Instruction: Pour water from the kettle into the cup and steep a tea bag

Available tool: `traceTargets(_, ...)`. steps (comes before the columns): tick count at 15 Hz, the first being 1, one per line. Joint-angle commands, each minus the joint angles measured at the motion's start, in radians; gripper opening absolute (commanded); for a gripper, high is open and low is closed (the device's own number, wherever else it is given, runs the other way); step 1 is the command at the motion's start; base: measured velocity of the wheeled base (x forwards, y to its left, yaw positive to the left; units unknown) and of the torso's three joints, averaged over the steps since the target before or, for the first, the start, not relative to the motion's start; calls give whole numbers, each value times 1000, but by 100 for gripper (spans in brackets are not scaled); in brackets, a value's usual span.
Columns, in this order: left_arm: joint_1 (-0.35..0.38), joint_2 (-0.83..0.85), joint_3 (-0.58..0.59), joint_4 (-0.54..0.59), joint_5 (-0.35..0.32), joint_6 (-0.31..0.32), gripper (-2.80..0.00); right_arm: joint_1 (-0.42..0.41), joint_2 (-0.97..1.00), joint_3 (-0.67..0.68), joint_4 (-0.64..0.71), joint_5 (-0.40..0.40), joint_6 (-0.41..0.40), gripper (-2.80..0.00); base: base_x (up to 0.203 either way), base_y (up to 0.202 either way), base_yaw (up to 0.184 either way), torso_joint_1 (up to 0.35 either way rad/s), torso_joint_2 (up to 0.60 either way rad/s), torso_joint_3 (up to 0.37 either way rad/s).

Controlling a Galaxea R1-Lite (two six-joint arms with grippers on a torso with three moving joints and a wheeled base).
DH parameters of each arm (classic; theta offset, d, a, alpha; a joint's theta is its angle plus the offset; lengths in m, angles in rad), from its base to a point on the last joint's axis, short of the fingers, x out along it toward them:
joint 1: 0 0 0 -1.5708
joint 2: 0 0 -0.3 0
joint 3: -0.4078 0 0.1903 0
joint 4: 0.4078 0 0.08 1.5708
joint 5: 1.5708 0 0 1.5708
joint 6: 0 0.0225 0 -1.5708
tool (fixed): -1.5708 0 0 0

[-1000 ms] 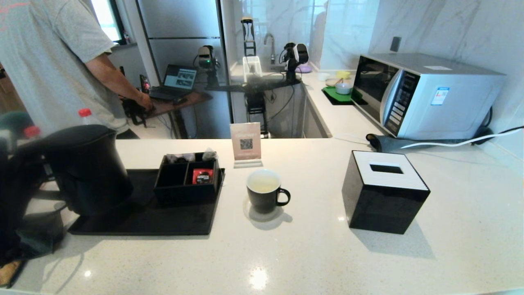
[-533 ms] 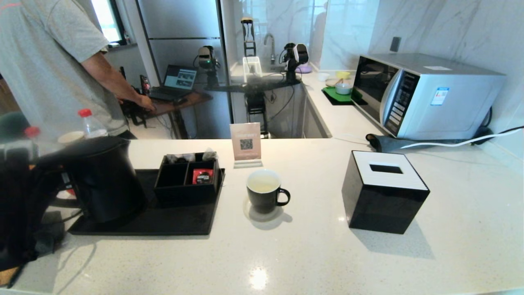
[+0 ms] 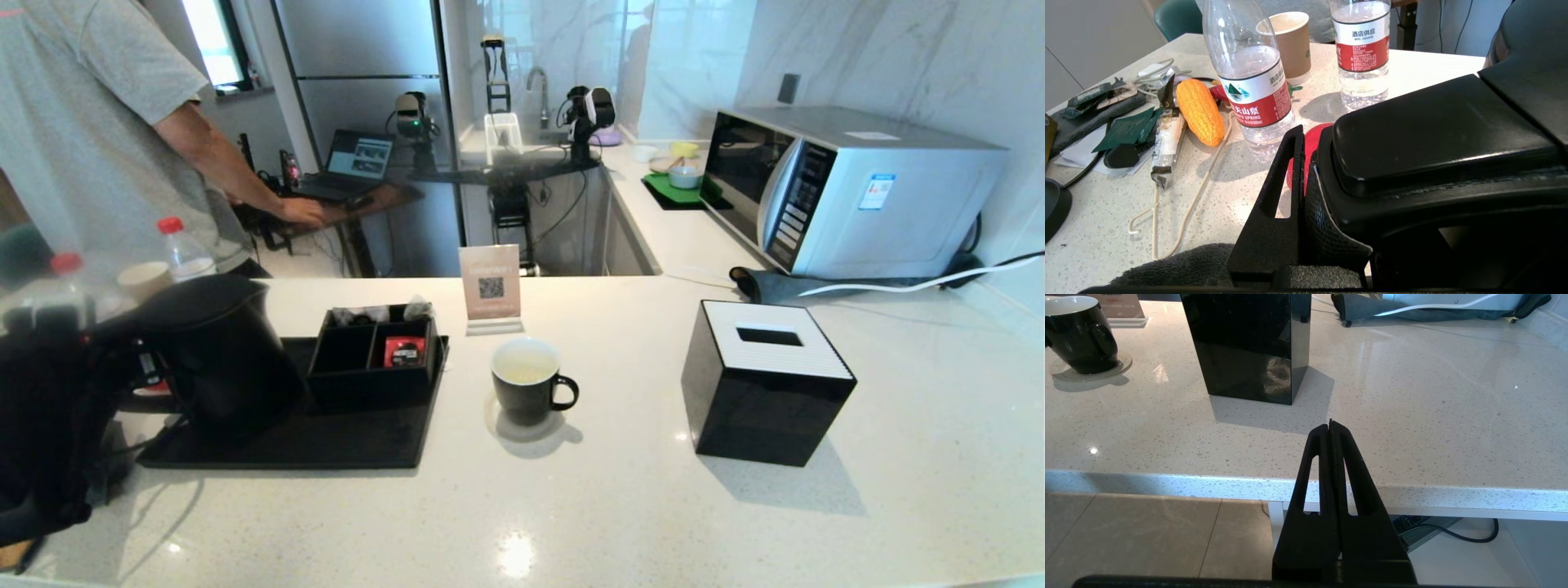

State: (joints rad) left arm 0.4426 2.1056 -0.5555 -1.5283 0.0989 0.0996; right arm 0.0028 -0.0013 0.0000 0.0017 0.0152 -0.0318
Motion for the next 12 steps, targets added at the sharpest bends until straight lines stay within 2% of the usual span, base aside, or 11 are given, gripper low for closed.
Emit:
traceTargets(1, -2, 19, 0, -42, 1, 3, -280, 0, 1, 0, 0, 0, 0, -280, 0, 0, 0, 0, 0, 0)
traceTargets(8, -4, 13, 3, -42, 2, 3, -280, 0, 1, 0, 0, 0, 0, -280, 0, 0, 0, 0, 0, 0)
traceTargets(9, -4, 11, 5, -42, 2, 3, 0, 0, 1, 0, 0, 0, 0, -280, 0, 0, 0, 0, 0, 0)
traceTargets(12, -5, 0, 45, -42, 2, 3, 0, 0, 1, 0, 0, 0, 0, -280, 0, 0, 0, 0, 0, 0)
